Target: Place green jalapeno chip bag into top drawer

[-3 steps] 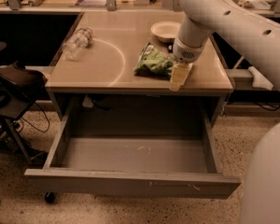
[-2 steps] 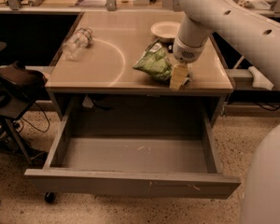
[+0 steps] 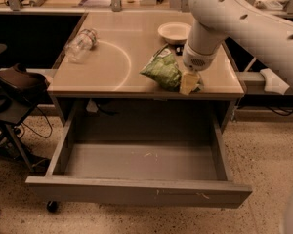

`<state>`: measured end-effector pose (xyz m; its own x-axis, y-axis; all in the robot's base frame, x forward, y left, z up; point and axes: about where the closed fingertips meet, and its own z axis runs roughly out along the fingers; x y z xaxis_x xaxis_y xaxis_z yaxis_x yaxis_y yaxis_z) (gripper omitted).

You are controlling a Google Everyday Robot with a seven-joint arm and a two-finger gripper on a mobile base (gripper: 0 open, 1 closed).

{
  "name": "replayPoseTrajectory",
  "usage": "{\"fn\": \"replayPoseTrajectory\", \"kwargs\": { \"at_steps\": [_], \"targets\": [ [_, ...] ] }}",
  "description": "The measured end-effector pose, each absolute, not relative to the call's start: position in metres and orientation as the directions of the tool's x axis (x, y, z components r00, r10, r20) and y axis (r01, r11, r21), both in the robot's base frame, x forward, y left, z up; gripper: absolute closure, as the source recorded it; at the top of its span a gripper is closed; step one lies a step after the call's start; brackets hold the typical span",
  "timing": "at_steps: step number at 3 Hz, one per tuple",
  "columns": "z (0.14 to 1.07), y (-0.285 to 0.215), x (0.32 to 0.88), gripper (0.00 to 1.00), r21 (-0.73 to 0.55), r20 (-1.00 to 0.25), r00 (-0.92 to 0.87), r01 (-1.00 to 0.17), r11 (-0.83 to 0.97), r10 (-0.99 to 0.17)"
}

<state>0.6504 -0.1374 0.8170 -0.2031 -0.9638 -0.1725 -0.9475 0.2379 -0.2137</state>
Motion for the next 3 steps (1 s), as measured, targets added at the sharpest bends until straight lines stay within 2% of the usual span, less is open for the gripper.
{"fn": "replayPoseTrajectory", "kwargs": {
  "at_steps": [2,3],
  "targets": [
    [0.893,-0.142,0.52,1.0,-0.372,-0.307,-0.359,-0.807,0.458,-0.881],
    [0.898,-0.169,0.477,1.0,-0.409,-0.258,-0.405,-0.777,0.479,-0.877]
  ]
}}
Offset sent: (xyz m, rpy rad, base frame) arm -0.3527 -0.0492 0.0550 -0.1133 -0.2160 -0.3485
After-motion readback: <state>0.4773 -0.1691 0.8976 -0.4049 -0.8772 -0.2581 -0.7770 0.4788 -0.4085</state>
